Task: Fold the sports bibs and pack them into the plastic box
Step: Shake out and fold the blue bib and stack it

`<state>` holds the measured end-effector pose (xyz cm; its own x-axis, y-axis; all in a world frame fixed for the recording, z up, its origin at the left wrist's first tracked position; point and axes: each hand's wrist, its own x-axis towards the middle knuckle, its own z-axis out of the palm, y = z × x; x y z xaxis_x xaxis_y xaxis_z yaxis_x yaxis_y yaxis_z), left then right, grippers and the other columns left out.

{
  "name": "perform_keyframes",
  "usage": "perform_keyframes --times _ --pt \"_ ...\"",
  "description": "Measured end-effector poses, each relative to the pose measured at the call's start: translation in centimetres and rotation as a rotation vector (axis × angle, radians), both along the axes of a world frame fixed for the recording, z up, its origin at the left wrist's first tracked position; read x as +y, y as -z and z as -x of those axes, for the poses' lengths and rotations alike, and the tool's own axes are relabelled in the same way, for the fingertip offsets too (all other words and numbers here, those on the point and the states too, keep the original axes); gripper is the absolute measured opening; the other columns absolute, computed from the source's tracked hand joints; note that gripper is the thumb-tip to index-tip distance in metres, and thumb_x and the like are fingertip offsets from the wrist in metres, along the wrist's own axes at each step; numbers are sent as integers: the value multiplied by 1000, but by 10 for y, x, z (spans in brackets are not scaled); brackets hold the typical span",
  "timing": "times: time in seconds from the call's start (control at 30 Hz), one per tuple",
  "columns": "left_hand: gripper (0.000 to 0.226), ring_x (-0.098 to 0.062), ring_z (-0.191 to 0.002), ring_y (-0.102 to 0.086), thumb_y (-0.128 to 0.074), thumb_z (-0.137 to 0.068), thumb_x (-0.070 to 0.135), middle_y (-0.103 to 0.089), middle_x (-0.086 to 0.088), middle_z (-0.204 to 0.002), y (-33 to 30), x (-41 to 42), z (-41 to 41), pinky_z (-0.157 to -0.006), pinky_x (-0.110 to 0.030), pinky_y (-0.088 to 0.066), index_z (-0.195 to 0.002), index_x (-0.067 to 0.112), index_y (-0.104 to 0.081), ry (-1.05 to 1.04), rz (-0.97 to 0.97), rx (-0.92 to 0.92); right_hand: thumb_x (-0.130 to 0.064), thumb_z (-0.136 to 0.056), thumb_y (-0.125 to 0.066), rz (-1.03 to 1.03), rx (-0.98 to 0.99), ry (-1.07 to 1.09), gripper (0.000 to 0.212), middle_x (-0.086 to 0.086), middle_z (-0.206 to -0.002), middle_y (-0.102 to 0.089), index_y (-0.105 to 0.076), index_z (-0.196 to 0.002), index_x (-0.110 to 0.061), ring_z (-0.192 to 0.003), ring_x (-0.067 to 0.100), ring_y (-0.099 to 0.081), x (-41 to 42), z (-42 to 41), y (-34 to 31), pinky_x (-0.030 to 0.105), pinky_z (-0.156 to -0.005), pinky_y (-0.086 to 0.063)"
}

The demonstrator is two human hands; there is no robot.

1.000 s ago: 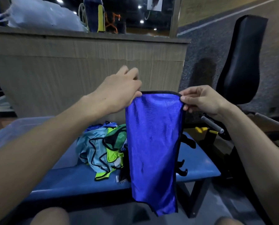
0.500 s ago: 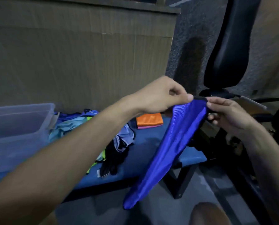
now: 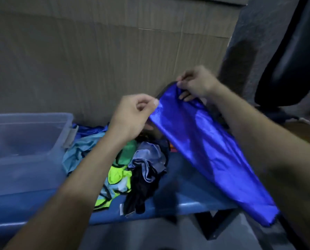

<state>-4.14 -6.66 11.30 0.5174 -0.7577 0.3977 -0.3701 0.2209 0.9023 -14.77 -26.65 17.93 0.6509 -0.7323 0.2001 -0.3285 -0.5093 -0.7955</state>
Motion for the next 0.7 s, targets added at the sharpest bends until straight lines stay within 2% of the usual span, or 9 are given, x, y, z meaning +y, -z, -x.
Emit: perform_keyframes --times 0.1,0.2,0.27,0.33,0.4,0.47,0.53,0.6,0.7 --pt "9 -9 -59 -58 -65 -98 19 -59 -10 -66 53 26 -48 -53 -36 -61 -104 19 -72 -216 -106 -84 0 -97 -59 54 83 -65 22 1 -64 -61 -60 -83 -18 -49 11 -63 14 -85 67 23 -46 -51" --pt "18 -7 -50 -55 -65 -98 23 -54 3 -58 94 53 -82 -57 -35 -56 -115 18 -67 -415 -191 -221 0 -93 -61 68 77 -114 27 -5 -60 -62 -62 -78 -22 -52 11 -63 43 -147 124 14 -47 -45" --pt "15 -13 -60 -59 -63 -99 25 -52 5 -56 107 70 -97 -61 -35 -41 -113 21 -66 -545 -250 -351 -2 -91 -63 64 61 -124 27 -7 -62 -64 -63 -77 -25 -60 14 -68 60 -175 149 20 -61 -53" --pt "18 -27 -83 -63 -60 -99 24 -61 5 -71 115 80 -108 -67 -37 -39 -116 19 -66 -673 -358 -481 -4 -89 -65 90 55 -124 27 -8 -64 -64 -64 -74 -27 -75 21 -72 71 -195 162 27 -80 -57" --pt "25 -36 -102 -55 -61 -97 21 -66 -10 -107 119 81 -111 -84 -46 -43 -120 13 -66 -772 -433 -666 -5 -89 -66 81 41 -143 20 -6 -71 -68 -70 -84 -24 -86 22 -72 77 -206 168 29 -93 -54" --pt "27 -36 -107 -50 -61 -95 16 -59 -14 -121 125 74 -106 -94 -46 -42 -121 10 -66 -758 -356 -808 -8 -91 -67 76 59 -192 20 -2 -93 -74 -75 -107 -17 -98 14 -68 80 -206 171 19 -99 -45" --pt "29 -34 -113 -53 -54 -96 18 -59 -11 -123 135 63 -100 -97 -49 -47 -121 9 -66 -605 -314 -870 -10 -92 -67 105 65 -239 30 -2 -108 -73 -72 -121 -17 -91 6 -62 83 -197 171 16 -95 -40" --pt "38 -34 -123 -55 -49 -96 29 -62 -9 -128 153 54 -97 -102 -51 -48 -124 11 -67 -455 -420 -914 -9 -92 -67 96 -17 -249 31 -3 -112 -73 -72 -122 -18 -77 2 -58 82 -179 171 17 -90 -44" --pt "36 -37 -134 -49 -58 -97 35 -62 -10 -135 172 47 -98 -112 -55 -39 -126 16 -68 -436 -619 -957 -6 -94 -65 58 -121 -206 27 -4 -113 -71 -72 -118 -16 -77 0 -62 73 -128 177 13 -82 -46"
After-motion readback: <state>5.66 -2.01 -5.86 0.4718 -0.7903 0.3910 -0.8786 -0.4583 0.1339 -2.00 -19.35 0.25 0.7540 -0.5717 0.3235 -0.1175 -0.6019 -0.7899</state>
